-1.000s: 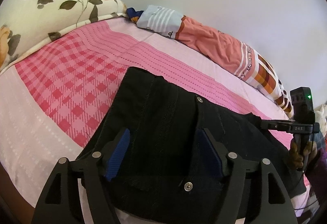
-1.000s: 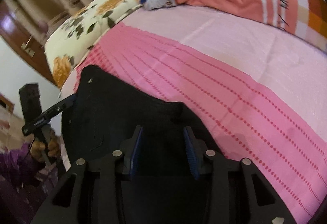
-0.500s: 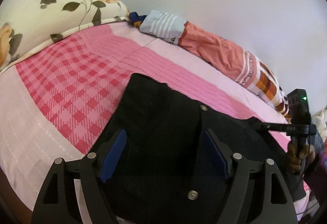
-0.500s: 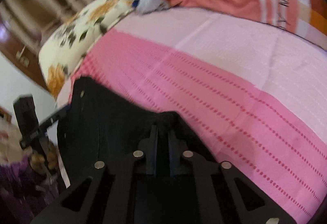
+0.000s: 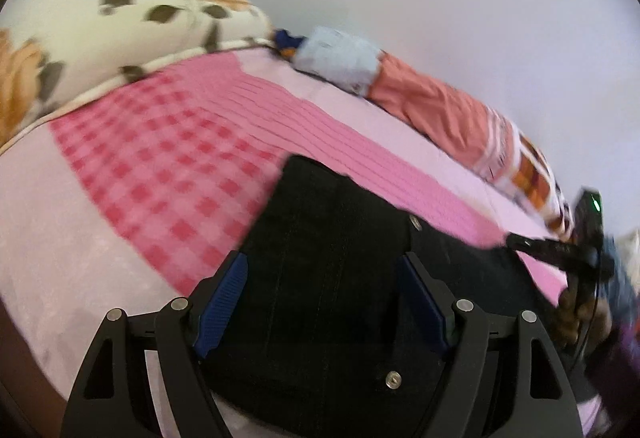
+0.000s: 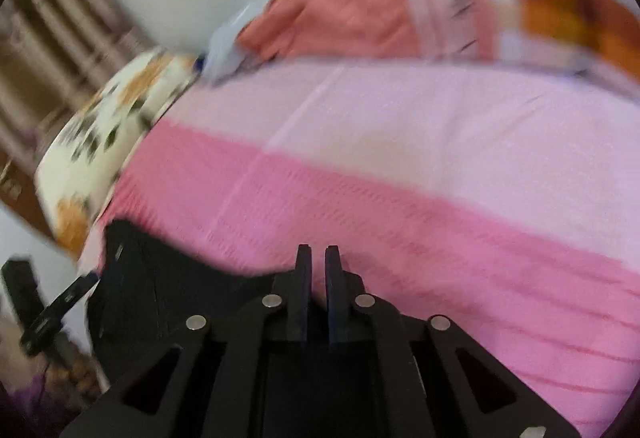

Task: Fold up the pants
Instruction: 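Grasp the waistband end of the black pants with both grippers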

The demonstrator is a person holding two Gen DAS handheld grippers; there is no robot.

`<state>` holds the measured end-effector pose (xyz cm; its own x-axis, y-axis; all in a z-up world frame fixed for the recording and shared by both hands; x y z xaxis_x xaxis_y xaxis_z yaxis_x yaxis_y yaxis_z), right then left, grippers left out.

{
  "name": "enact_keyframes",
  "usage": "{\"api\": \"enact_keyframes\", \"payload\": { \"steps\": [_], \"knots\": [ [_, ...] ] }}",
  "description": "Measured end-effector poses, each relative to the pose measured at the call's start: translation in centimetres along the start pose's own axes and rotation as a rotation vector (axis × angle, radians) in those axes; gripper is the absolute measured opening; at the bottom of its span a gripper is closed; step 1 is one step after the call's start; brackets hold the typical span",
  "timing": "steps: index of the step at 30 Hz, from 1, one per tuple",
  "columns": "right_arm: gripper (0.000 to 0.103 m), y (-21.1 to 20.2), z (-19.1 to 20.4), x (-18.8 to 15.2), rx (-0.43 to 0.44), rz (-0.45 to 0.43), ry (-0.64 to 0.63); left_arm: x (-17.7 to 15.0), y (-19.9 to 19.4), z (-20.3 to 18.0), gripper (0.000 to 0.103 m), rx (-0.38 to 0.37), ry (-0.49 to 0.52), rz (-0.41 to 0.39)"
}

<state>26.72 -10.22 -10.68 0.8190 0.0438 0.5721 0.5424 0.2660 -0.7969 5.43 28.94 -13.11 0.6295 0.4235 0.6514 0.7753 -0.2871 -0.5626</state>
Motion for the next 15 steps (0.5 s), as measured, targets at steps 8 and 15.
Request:
{"api": "enact_keyframes", "payload": {
  "steps": [8, 15],
  "knots": [
    [0.008, -2.2, 4.8, -1.8, 0.051, 0.014, -0.190, 3.3, -0.7, 3.0, 0.078, -0.013, -0.039, -0.012],
    [0.000, 1.1, 2.8, -2.5, -0.091, 0.048, -0.099, 4.5, 5.7, 4.2, 0.079, 0.081, 0.056, 0.194]
  ]
}}
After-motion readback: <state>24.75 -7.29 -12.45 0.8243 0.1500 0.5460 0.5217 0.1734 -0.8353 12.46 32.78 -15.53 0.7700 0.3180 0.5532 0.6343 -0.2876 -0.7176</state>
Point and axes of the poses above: each gripper's, at about its wrist camera, not at the fingertips, and y roughly the way its jaws point, z to its left, x to its top, the point moved 2 cm from there along y, roughly the way its jaws point, and after that the axes turned 10 degrees about -x, right-handed, at the moved point
